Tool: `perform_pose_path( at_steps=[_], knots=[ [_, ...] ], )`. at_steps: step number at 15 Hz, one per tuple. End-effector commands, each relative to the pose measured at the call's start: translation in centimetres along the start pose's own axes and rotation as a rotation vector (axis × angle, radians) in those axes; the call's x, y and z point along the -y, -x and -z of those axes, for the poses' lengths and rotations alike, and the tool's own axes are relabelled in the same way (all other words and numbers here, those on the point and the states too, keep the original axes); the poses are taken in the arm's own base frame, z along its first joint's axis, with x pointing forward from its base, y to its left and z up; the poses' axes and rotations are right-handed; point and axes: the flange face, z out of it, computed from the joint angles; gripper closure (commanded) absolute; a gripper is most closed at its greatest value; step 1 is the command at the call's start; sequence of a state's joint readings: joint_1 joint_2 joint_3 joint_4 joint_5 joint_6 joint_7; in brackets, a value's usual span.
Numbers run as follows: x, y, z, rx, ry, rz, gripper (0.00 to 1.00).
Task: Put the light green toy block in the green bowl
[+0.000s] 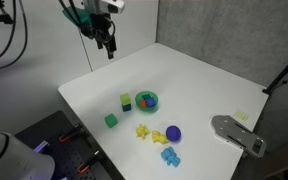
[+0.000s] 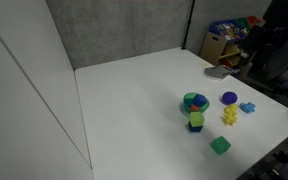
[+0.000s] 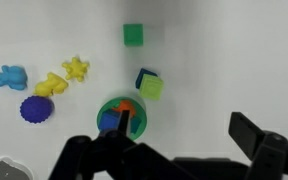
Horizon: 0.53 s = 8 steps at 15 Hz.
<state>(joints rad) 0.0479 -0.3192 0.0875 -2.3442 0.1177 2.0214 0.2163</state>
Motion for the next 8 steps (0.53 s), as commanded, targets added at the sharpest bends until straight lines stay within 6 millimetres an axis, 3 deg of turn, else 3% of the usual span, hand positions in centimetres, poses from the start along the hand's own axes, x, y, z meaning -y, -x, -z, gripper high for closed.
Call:
perform_pose_path(
  at_steps=[1, 8],
  knots=[
    [1.1, -3.4, -1.7, 0.068, 0.037, -0.062, 0.00],
    [2.3, -7.7, -10.3, 0.118, 0.071, -0.145, 0.00]
  ],
)
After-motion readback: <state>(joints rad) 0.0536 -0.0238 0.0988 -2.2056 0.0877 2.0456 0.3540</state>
